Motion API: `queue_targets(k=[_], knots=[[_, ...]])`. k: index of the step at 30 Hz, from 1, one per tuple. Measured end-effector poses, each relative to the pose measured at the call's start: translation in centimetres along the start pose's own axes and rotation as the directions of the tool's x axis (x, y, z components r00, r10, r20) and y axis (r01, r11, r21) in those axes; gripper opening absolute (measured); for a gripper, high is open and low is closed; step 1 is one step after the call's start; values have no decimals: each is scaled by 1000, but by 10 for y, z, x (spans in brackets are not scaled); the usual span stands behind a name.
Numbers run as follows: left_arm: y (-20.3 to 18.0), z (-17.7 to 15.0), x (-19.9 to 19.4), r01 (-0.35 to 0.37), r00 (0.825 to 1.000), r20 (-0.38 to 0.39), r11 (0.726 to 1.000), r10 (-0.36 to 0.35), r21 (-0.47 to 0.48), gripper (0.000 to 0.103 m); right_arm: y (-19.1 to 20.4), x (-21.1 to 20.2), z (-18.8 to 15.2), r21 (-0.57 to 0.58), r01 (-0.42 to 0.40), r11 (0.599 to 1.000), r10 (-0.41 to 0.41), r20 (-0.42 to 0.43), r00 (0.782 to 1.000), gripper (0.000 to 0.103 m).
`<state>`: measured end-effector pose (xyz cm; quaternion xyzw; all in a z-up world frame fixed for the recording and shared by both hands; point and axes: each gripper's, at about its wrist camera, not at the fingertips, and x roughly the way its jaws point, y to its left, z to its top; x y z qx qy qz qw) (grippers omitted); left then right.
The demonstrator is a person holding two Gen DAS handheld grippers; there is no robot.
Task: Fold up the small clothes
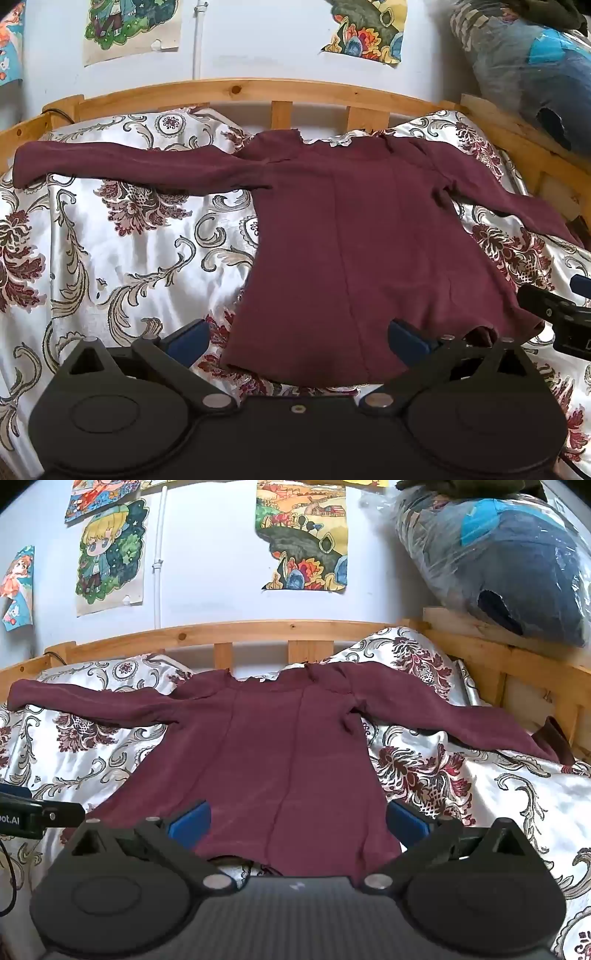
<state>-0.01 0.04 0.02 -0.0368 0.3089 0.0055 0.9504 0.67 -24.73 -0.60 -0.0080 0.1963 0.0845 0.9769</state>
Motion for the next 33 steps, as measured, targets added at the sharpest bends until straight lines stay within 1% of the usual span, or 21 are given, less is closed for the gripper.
queue_targets(k=[8, 10, 33], knots=[[-1, -2, -4, -4, 1000, 16, 999, 3, 35, 102, 1, 0, 0, -2, 3, 1000, -3, -6, 1000, 103], [-3, -2, 0, -6, 1000, 5, 1000, 6, 25, 102, 1, 1, 0, -4, 4, 1000, -4, -5, 1000, 103], [-4, -2, -1, -8, 1000, 2, 1000, 8, 24, 102, 0, 2, -2, 0, 2, 1000, -2, -9, 1000, 103]])
